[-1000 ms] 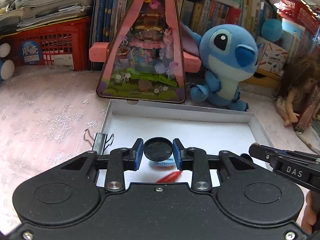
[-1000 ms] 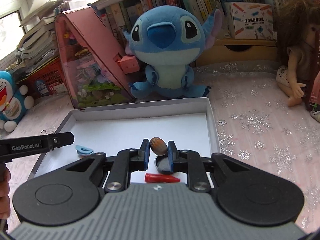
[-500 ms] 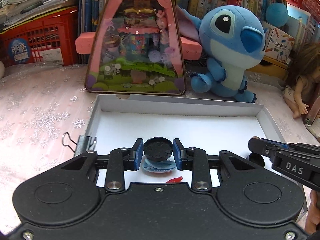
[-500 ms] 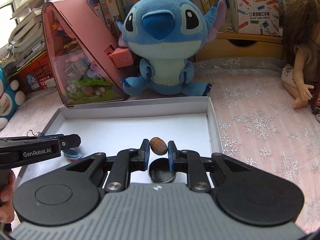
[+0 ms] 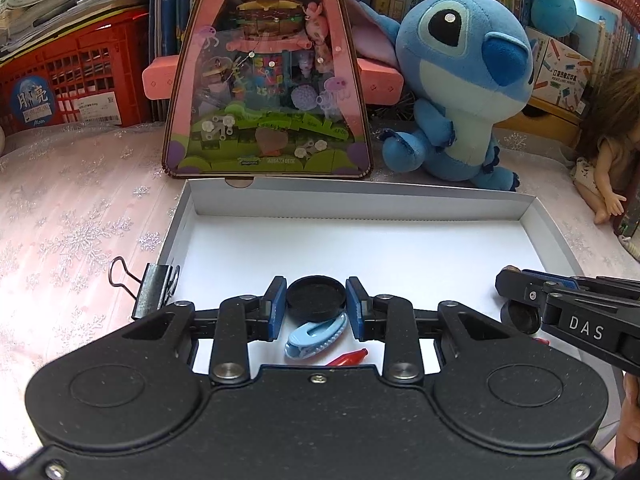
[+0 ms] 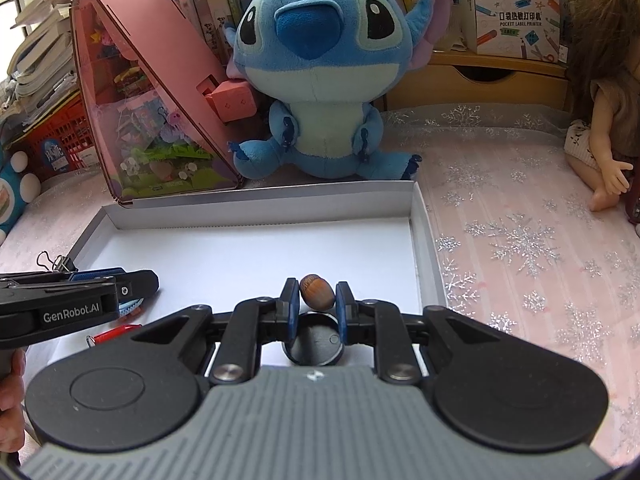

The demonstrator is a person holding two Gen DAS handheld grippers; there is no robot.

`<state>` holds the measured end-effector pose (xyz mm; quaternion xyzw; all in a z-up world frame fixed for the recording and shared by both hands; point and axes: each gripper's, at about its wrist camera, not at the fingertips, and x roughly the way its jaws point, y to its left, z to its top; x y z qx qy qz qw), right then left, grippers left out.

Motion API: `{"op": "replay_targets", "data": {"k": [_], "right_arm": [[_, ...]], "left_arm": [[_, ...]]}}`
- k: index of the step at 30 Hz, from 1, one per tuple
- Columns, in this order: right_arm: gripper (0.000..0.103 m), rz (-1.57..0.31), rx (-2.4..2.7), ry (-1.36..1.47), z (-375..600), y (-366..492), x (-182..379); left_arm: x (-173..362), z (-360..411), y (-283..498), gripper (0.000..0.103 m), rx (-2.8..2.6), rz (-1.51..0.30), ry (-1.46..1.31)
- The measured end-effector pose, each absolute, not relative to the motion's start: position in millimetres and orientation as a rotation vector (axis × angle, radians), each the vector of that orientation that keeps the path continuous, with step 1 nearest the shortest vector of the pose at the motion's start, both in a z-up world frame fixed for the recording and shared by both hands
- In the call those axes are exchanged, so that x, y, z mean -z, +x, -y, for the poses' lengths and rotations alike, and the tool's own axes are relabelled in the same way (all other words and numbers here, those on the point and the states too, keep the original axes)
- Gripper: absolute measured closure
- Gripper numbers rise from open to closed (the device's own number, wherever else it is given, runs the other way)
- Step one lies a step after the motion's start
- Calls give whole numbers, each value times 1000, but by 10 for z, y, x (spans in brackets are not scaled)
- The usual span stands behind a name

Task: Organize rigid objects
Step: 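Open the left tool to drop the lid in the tray while the right tool releases the acorn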

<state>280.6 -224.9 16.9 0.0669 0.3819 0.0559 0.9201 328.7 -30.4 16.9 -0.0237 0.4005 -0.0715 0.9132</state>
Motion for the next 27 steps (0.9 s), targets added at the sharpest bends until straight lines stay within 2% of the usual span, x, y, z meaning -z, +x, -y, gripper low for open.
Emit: {"op": "replay_targets", "data": {"k": [12, 15, 16, 17, 21, 23, 27], "right_arm": [[79, -783, -108, 135, 2232, 2813, -144], [73, -773, -106, 148, 2237, 2801, -145], [68, -771, -107, 155, 2242, 2793, -151], [56, -767, -108, 158, 2246, 2786, -160], [53, -741, -106, 163, 2265, 2724, -237], [46, -719, -104, 165, 2278, 2672, -286], [42, -685, -103, 160, 2301, 2542, -370]], "left_arm": [[-155, 306, 3286, 73, 141, -814, -36], [-163, 302, 3292, 72, 136, -820, -47], [-170, 298, 3289, 69, 138, -823, -53], [-181, 292, 3285, 63, 142, -825, -61], [-253, 252, 3237, 57, 140, -814, -79], [-299, 231, 3193, 51, 133, -804, -80], [-389, 225, 3064, 46, 130, -777, -60]]}}
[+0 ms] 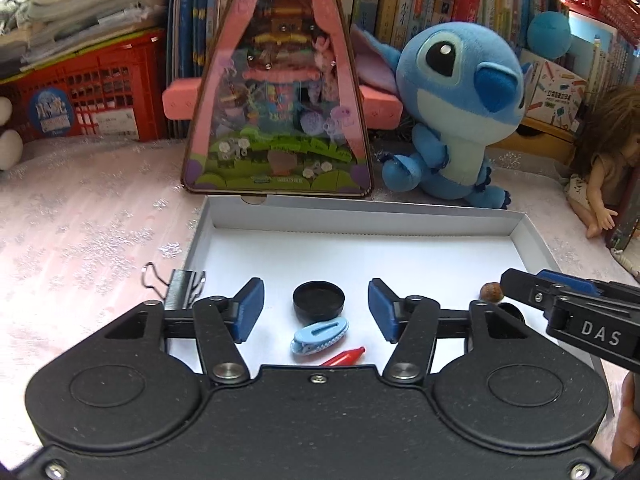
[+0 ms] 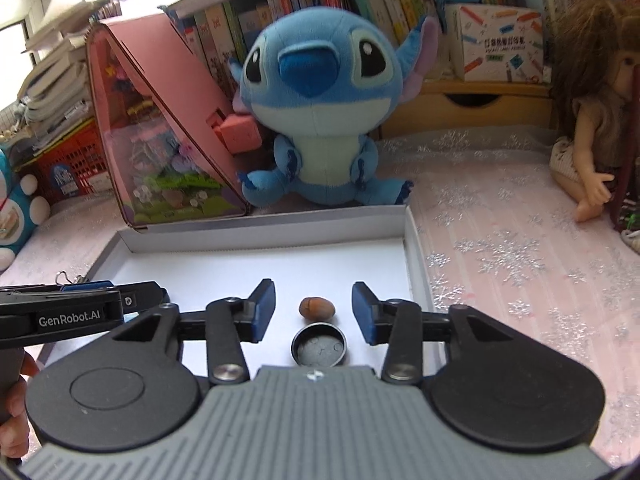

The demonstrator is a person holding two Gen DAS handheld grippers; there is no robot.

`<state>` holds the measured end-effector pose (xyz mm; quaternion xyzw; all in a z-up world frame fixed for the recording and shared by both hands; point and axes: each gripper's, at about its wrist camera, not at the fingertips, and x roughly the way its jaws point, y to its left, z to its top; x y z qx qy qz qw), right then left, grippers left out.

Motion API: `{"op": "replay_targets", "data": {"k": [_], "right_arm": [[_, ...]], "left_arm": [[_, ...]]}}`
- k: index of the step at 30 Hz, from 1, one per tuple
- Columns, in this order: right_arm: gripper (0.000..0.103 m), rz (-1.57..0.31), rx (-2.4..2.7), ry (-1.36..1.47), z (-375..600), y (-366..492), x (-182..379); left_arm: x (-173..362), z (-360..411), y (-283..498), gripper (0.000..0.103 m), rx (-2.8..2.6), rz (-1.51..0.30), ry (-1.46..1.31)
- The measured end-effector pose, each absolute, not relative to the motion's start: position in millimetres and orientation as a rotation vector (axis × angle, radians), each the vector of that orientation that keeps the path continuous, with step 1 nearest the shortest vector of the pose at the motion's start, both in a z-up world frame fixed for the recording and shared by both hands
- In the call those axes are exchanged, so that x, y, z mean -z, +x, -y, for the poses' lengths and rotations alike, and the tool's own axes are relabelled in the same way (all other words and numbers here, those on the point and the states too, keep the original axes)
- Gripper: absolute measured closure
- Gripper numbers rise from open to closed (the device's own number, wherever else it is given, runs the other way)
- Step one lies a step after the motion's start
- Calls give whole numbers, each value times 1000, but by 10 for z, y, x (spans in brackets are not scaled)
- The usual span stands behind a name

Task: Organize rigid objects
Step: 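Open the left tool to drop the lid in the tray while the right tool releases the acorn, then withdraw both tools up and away from the tray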

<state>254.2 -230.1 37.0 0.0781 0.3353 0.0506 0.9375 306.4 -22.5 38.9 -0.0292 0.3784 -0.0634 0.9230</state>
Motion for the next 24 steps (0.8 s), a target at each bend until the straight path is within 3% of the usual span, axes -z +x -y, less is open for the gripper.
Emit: {"op": "replay_targets", "data": {"k": [9, 24], "right_arm": [[34, -606, -149, 81, 2267, 2031, -485], [27, -534, -213, -3, 2147, 1251, -483]], "left_arm": [[-551, 177, 2581, 33, 185, -719, -31], [-596, 211, 1714, 31, 254, -667, 51]]}}
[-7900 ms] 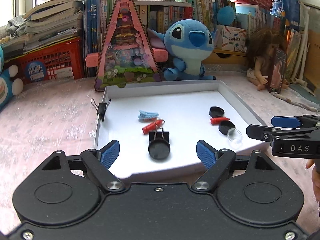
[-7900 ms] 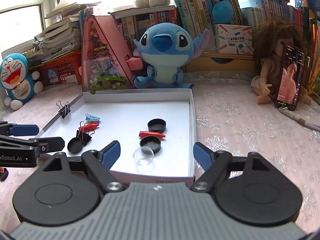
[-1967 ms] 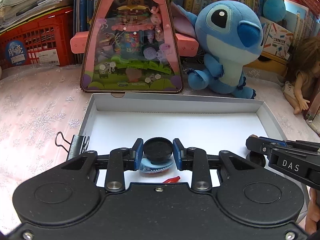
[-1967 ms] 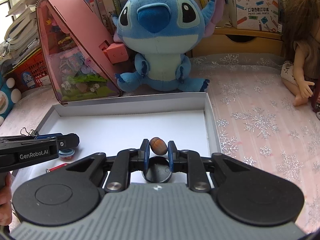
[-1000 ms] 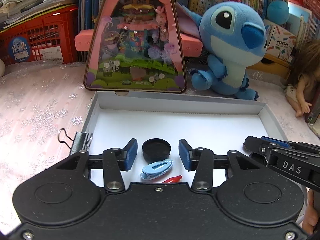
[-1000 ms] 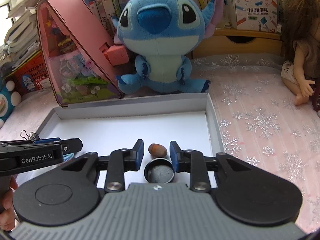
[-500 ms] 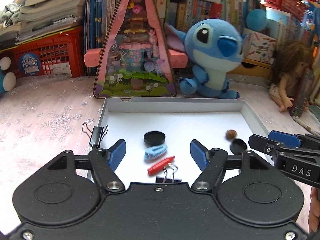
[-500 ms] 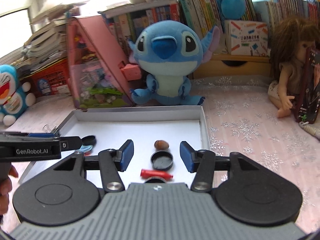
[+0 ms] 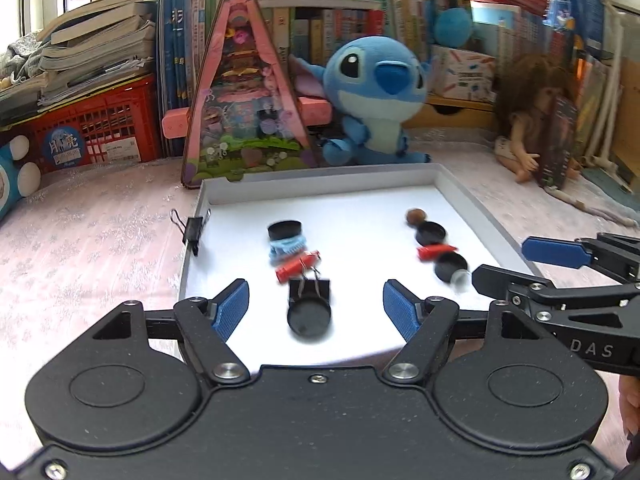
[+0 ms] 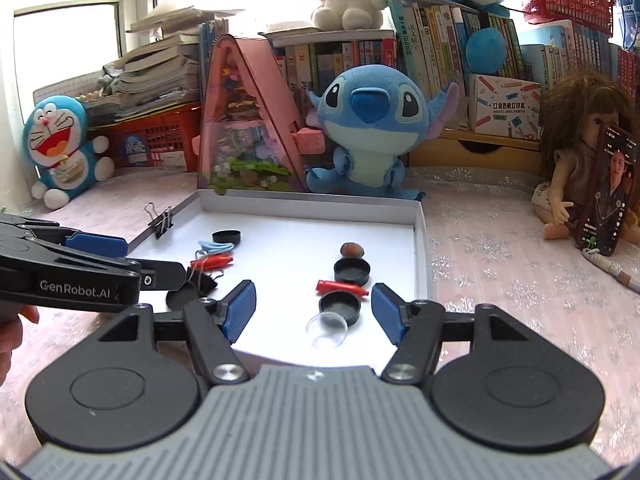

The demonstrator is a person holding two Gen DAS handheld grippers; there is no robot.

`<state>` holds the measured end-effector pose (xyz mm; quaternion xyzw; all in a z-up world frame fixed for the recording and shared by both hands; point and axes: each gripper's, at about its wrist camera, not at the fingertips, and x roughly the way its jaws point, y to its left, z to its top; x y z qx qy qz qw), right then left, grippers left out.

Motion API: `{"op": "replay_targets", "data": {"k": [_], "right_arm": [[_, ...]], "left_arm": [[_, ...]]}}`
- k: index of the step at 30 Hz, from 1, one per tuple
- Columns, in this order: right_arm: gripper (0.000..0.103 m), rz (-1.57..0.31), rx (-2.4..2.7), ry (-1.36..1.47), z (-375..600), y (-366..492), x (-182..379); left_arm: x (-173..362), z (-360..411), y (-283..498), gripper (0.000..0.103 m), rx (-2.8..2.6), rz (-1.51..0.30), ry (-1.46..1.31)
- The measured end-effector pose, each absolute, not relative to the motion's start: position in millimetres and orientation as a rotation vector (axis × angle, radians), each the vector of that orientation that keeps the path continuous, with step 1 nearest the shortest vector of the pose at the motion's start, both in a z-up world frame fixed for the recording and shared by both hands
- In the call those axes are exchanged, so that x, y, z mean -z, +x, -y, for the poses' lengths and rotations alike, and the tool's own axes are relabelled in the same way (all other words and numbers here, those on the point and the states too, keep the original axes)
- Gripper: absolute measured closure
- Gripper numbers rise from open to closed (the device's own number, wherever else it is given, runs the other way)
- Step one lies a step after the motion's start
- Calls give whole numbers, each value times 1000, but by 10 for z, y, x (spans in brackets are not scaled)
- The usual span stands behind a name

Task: Organize rigid objects
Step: 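Withdraw both tools up and away from the tray, then move the left tool toward the blue figure hair clip while the right tool approaches another acorn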

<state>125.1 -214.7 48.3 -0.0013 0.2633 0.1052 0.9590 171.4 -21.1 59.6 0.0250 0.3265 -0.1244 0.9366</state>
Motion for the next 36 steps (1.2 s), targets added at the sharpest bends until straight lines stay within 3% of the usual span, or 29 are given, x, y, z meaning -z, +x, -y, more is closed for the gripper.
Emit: {"op": "replay_targets", "data": {"k": [36], "right_arm": [[22, -509, -235, -42, 2286, 66, -149]], "left_arm": [[-194, 202, 8, 26, 504, -644, 111]]}}
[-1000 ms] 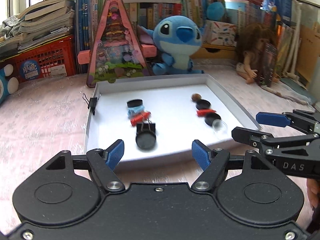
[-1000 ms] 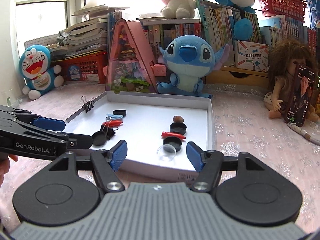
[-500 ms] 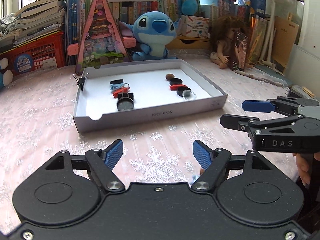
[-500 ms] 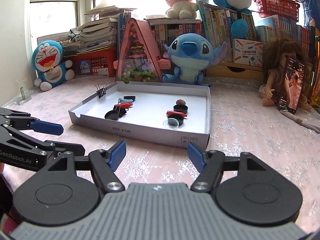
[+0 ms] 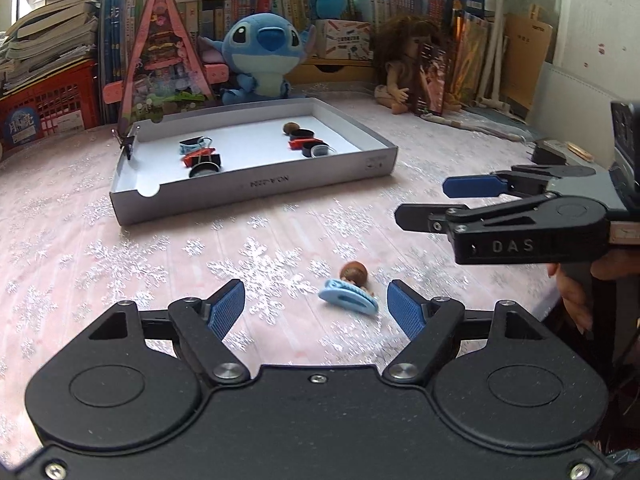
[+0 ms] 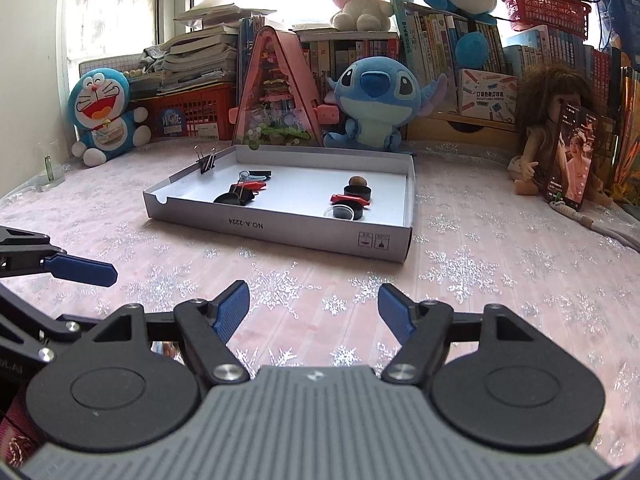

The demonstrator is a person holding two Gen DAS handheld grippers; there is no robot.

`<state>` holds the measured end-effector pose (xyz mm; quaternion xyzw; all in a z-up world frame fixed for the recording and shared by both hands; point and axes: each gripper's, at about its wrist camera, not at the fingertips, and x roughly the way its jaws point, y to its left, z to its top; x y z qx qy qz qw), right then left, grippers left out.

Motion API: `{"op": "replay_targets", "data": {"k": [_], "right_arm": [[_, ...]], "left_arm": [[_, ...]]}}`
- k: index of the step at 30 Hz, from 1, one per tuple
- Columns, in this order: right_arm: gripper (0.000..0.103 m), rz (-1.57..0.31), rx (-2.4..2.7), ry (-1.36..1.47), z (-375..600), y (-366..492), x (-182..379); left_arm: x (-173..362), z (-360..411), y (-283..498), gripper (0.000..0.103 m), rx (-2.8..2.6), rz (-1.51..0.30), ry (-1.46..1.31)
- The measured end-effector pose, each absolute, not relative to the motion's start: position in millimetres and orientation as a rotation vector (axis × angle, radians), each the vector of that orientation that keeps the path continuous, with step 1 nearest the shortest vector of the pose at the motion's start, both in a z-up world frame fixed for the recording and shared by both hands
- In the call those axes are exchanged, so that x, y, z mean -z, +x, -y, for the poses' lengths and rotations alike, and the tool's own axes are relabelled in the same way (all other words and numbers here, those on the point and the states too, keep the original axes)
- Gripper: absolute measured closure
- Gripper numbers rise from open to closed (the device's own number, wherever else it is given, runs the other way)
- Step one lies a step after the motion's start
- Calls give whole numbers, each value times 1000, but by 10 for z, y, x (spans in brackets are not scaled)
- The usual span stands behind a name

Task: Organize rigid objects
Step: 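Move the left tool toward the blue figure hair clip while the right tool approaches another acorn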

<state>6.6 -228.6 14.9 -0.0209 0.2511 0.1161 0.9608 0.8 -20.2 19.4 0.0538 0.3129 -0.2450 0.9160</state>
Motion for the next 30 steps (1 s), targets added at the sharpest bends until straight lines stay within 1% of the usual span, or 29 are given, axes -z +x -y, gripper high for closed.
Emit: {"op": "replay_targets", "data": {"k": [4, 6, 11, 14, 30], "right_arm": [[22, -517, -236, -49, 2294, 39, -109], [22, -518, -237, -53, 2290, 30, -101], [21, -521, -241, -54, 2278, 6, -83], [21, -522, -242, -59, 2270, -2, -76], [21, -518, -342, -81, 2023, -98, -47]], "left_arm": [[-145, 266, -53, 27, 518, -632, 142], [-126, 297, -55, 29, 523, -624, 154], [-69, 380, -14, 39, 511, -624, 186], [-33, 377, 21, 43, 484, -634, 187], [-22, 56, 232, 43, 312, -639, 150]]}}
